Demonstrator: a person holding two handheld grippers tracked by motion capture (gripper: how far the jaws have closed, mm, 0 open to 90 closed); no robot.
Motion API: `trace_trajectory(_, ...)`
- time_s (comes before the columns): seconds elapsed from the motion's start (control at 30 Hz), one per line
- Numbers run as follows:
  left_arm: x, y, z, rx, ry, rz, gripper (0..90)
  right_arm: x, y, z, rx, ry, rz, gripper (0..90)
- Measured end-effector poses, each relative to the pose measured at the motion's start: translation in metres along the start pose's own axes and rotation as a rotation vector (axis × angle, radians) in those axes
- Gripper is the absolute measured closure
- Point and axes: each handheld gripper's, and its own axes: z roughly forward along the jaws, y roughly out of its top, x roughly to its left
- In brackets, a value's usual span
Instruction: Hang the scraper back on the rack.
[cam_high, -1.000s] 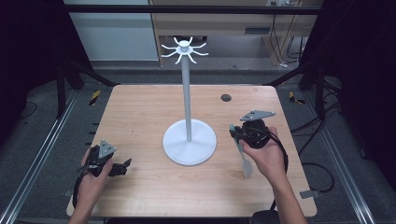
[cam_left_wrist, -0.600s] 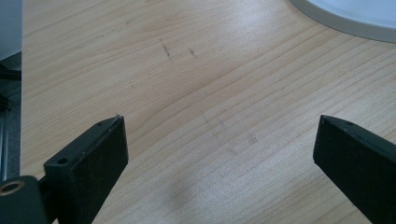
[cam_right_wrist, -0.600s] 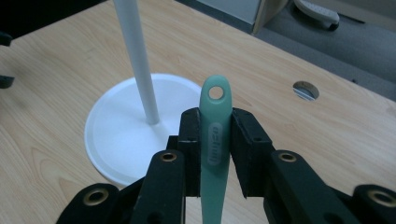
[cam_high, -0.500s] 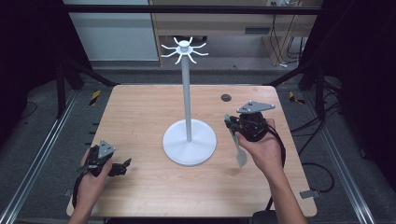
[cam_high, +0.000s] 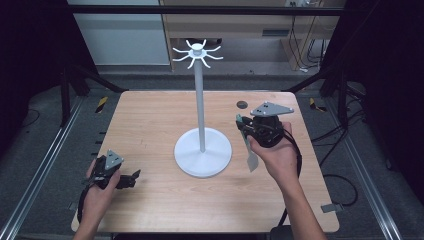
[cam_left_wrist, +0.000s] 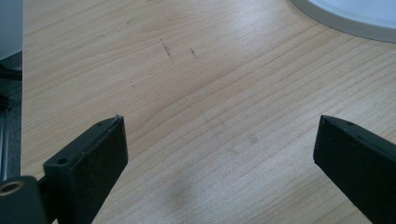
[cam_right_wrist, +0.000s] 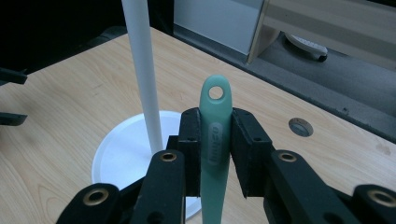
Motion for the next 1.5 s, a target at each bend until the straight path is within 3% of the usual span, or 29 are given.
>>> trace_trajectory(0.4, 0.000, 0.000, 0.000, -0.001, -0.002, -0.001, 2.7, 0.002, 0.026, -0.005, -0.051, 0.004, -0.012, 74.7)
trace_trajectory(0.67, 0.000, 0.000, -0.001, -0.001, -0.002, 0.000, 2.7, 0.011, 0.042, -0.011, -0.095, 0.003, -0.022, 74.7)
trace_trajectory(1.5, 0.000, 0.000, 0.000, 0.000, -0.002, 0.000, 2.8, 0.018, 0.085, -0.031, -0.138, -0.025, -0.087, 74.7)
